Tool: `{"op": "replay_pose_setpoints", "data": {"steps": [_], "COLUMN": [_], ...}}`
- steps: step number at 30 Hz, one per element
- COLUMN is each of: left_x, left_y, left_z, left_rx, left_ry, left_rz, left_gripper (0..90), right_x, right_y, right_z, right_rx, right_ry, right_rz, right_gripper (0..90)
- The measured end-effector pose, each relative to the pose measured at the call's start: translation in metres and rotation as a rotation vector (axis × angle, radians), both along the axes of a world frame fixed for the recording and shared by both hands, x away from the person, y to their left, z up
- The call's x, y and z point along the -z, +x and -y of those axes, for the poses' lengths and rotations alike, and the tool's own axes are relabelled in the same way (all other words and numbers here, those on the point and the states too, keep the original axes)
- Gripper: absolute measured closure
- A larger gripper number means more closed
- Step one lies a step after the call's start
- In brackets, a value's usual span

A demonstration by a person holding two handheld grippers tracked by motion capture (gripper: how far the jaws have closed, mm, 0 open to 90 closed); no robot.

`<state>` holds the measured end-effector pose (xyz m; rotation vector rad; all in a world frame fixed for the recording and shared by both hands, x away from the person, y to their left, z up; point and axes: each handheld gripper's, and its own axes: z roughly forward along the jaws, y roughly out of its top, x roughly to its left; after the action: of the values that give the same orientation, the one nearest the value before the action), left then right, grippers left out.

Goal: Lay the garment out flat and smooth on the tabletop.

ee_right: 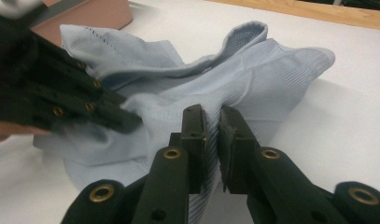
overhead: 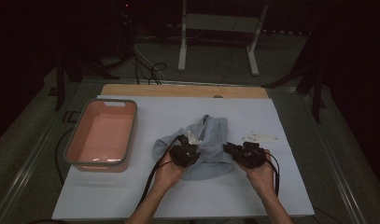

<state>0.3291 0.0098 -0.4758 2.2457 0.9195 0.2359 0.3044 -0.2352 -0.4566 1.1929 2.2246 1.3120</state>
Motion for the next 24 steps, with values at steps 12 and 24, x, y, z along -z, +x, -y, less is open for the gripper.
{"op": "replay_pose_setpoints", "data": {"steps": [12, 24], "left_x": [-0.033, -0.056], "left_y": [0.014, 0.019], "left_z": [-0.026, -0.051], "left_rx": [-0.077, -0.157], "left_ry": [-0.192, -0.293], "left_rz": [0.014, 0.052], "left_gripper": [85.5, 85.5], "right_x": [0.005, 0.018], "right_y": [-0.005, -0.012], "right_z": [-0.008, -0.023], "right_rx": [-0.032, -0.066], "right_ry": [-0.042, -0.105], "right_rz": [0.008, -0.001], "right_gripper": [56.2, 43.6]}}
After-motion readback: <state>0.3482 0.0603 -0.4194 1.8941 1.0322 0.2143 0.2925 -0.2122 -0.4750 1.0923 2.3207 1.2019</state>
